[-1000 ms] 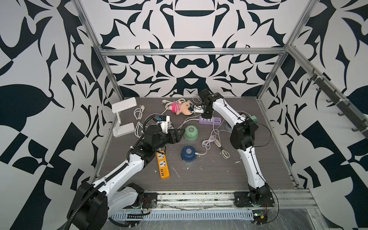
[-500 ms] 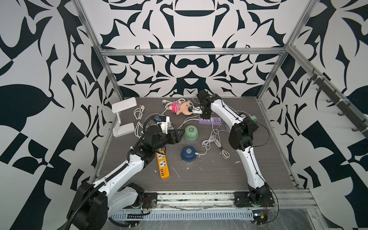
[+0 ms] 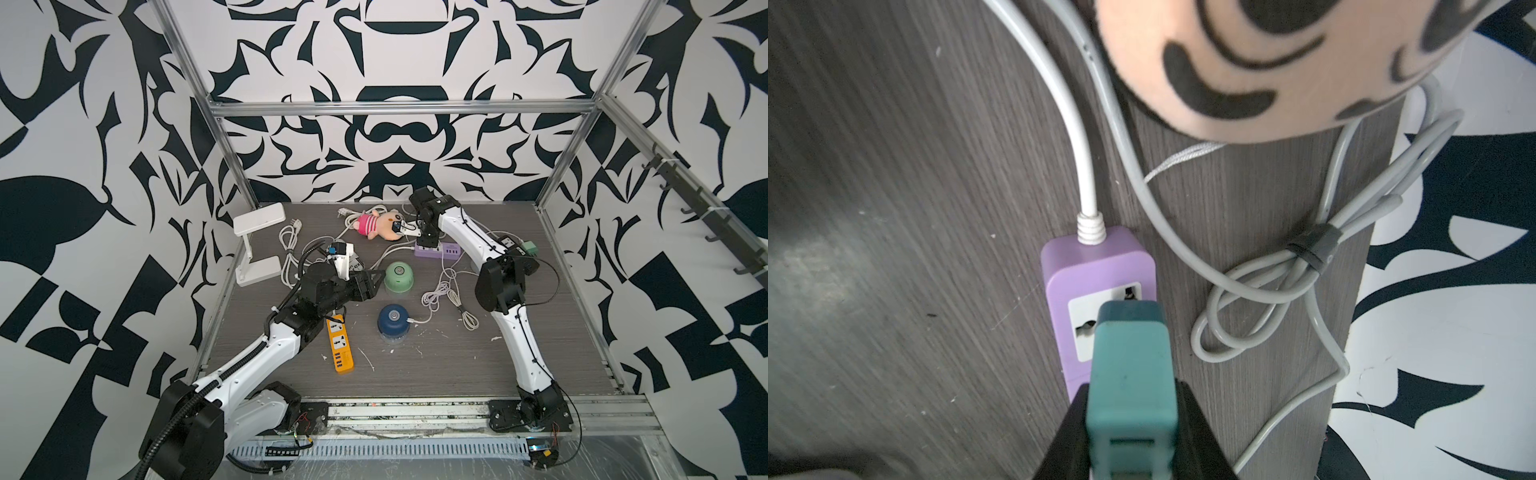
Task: Charge the cordless meat grinders
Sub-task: Insert the plug into the socket.
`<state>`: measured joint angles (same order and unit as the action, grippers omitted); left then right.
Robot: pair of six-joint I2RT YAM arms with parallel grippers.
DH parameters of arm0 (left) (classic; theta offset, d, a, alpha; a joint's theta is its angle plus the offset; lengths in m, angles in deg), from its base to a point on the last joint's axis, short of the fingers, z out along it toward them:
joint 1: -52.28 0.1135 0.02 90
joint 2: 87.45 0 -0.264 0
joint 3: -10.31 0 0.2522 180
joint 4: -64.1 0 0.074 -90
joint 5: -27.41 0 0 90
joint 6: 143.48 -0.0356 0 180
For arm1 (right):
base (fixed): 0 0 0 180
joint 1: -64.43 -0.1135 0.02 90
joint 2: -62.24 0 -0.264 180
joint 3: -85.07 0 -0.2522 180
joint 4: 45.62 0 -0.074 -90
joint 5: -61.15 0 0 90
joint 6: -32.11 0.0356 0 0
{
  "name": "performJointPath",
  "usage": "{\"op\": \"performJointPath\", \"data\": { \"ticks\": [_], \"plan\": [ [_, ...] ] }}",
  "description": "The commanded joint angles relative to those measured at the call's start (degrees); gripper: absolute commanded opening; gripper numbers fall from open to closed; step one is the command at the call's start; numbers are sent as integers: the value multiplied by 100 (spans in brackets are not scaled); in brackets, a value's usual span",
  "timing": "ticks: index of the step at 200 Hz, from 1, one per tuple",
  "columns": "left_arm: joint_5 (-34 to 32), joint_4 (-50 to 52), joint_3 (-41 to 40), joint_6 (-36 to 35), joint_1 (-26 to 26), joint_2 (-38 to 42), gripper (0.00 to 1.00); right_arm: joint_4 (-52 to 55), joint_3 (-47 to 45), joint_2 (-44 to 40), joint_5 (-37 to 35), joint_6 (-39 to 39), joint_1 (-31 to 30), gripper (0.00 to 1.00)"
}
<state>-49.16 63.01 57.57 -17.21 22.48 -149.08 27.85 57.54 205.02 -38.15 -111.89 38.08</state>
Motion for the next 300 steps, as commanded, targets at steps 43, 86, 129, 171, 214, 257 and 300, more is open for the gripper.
{"op": "performJointPath", "data": {
  "ticks": [43, 86, 129, 171, 214, 257, 300],
  "plan": [
    [-55, -256, -32, 192, -11, -208, 75, 115, 30, 957, 500, 47, 227, 0],
    [-13, -366, 25, 237, -12, -346, 74, 558, -334, 721, 579, 75, 154, 0],
    [24, -476, -46, 345, -15, -209, 73, 812, -1421, -103, 415, 61, -103, 0],
    [-33, -398, -192, 353, -9, 154, 73, 1005, -2296, -914, 462, 170, -264, 0],
    [-68, -378, -300, 410, -14, 341, 73, 1168, -2495, -1183, 575, 190, -380, 0],
    [-85, -319, -281, 381, -15, 303, 73, 1140, -2034, -610, 772, 162, -297, 0],
    [-95, -316, -114, 345, -8, 22, 73, 1058, -1660, -114, 839, 149, 45, 0]
  ]
}}
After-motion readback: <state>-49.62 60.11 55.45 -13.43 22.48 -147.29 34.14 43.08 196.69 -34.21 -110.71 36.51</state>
